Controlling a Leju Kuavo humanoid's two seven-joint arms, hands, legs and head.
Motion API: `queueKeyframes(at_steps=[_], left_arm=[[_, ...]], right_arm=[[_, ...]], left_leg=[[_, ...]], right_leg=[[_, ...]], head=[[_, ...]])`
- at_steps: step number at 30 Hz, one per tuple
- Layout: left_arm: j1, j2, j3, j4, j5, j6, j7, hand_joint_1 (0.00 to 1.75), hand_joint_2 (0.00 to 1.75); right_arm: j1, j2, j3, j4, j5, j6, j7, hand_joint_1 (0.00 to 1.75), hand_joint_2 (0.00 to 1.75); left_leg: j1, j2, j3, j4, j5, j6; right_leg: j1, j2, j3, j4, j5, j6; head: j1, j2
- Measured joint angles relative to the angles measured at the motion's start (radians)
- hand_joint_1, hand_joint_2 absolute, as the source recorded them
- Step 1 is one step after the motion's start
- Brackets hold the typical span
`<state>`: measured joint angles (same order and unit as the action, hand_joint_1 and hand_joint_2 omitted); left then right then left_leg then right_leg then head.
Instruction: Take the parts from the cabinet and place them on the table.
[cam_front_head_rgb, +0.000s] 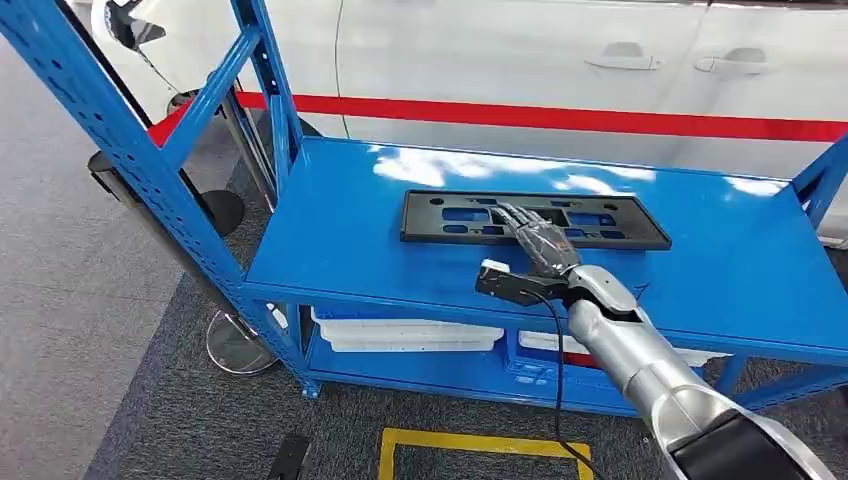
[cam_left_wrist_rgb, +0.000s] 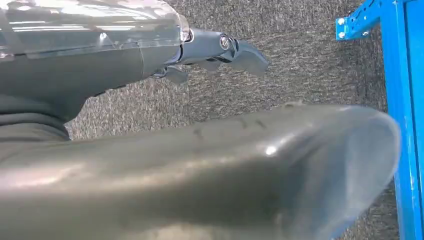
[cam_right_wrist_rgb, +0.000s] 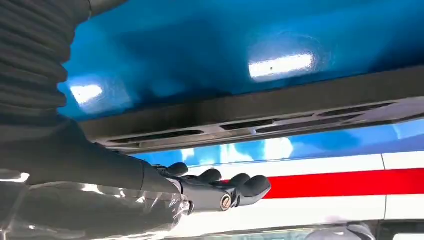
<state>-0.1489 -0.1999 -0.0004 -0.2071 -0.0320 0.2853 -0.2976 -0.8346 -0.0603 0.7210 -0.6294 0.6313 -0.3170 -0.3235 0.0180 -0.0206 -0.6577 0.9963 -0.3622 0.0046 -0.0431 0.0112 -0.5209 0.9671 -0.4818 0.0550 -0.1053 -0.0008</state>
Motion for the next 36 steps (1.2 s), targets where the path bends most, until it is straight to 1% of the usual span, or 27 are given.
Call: queueKeyframes(at_steps=[5,30,31,32,33,34,36], left_arm=[[0.0,0.0,0.0,0.0,0.002,-0.01,0.0,0.0,0.0],[0.004,-0.001,0.0,0.0,0.01,-0.006,-0.004,0.0,0.0],[0.004,-0.001,0.0,0.0,0.01,-0.006,-0.004,0.0,0.0],[0.004,-0.001,0.0,0.0,0.01,-0.006,-0.004,0.0,0.0],[0.004,-0.001,0.0,0.0,0.01,-0.006,-0.004,0.0,0.0],[0.004,-0.001,0.0,0.0,0.01,-0.006,-0.004,0.0,0.0],[0.004,-0.001,0.0,0.0,0.01,-0.006,-0.004,0.0,0.0]], right_arm=[[0.003,0.0,0.003,-0.006,0.003,0.003,0.007,0.0,1.75],[0.002,-0.002,0.007,-0.007,-0.005,0.014,0.005,0.0,1.75],[0.002,-0.002,0.007,-0.007,-0.007,0.014,0.002,0.93,1.75],[0.003,-0.003,0.007,-0.009,-0.01,0.014,0.001,1.38,1.75],[0.004,-0.003,0.007,-0.011,-0.013,0.012,-0.001,1.38,1.75],[0.005,-0.003,0.007,-0.014,-0.014,0.007,-0.003,1.75,1.75],[0.008,-0.005,0.007,-0.021,-0.016,-0.005,-0.006,1.75,1.75]], left_leg=[[0.0,0.0,0.0,0.0,0.0,0.0],[0.0,0.0,0.0,0.0,0.0,0.0],[0.0,0.0,0.0,0.0,0.0,0.0],[0.0,0.0,0.0,0.0,0.0,0.0],[0.0,0.0,0.0,0.0,0.0,0.0],[0.0,0.0,0.0,0.0,0.0,0.0],[0.0,0.0,0.0,0.0,0.0,0.0]], right_leg=[[0.0,0.0,0.0,0.0,0.0,0.0],[0.0,0.0,0.0,0.0,0.0,0.0],[0.0,0.0,0.0,0.0,0.0,0.0],[0.0,0.0,0.0,0.0,0.0,0.0],[0.0,0.0,0.0,0.0,0.0,0.0],[0.0,0.0,0.0,0.0,0.0,0.0],[0.0,0.0,0.0,0.0,0.0,0.0]], head=[[0.0,0.0],[0.0,0.0],[0.0,0.0],[0.0,0.0],[0.0,0.0],[0.0,0.0],[0.0,0.0]])
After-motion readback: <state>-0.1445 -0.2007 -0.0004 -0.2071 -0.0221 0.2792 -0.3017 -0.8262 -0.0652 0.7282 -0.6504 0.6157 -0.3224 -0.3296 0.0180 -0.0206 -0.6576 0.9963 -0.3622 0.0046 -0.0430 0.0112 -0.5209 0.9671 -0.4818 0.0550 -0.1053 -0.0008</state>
